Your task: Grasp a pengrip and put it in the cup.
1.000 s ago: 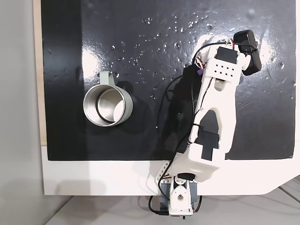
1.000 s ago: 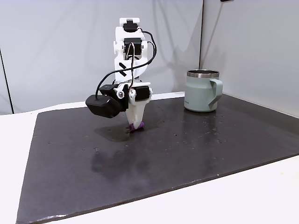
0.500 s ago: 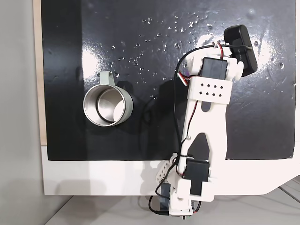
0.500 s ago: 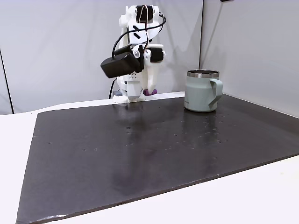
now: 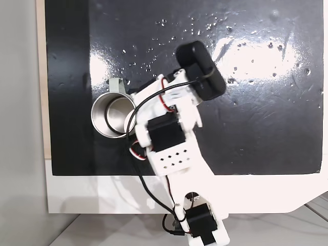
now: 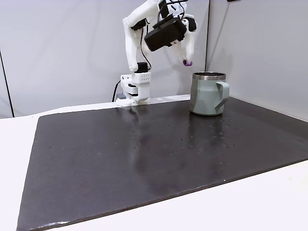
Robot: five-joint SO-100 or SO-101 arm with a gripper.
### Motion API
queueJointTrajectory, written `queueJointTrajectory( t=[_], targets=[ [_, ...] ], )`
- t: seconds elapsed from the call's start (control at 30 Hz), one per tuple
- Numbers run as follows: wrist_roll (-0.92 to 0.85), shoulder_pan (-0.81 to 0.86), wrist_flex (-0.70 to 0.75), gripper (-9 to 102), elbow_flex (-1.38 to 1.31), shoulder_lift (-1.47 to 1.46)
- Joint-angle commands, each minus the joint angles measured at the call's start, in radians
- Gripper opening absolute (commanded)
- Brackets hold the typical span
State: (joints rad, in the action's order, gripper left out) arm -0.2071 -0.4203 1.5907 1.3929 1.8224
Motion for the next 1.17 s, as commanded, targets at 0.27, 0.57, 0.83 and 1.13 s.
queueJointTrajectory(
  t=[0.27, 0.57, 0.83, 1.13],
  targets=[
    [0.13, -0.304, -0.069, 1, -0.04, 0.011],
    [0.146, -0.319, -0.077, 12, -0.048, -0.012],
    [0.146, -0.318, -0.077, 28, -0.017, 0.008],
    [0.144, -0.314, -0.08, 28, -0.005, 0.015]
  ],
)
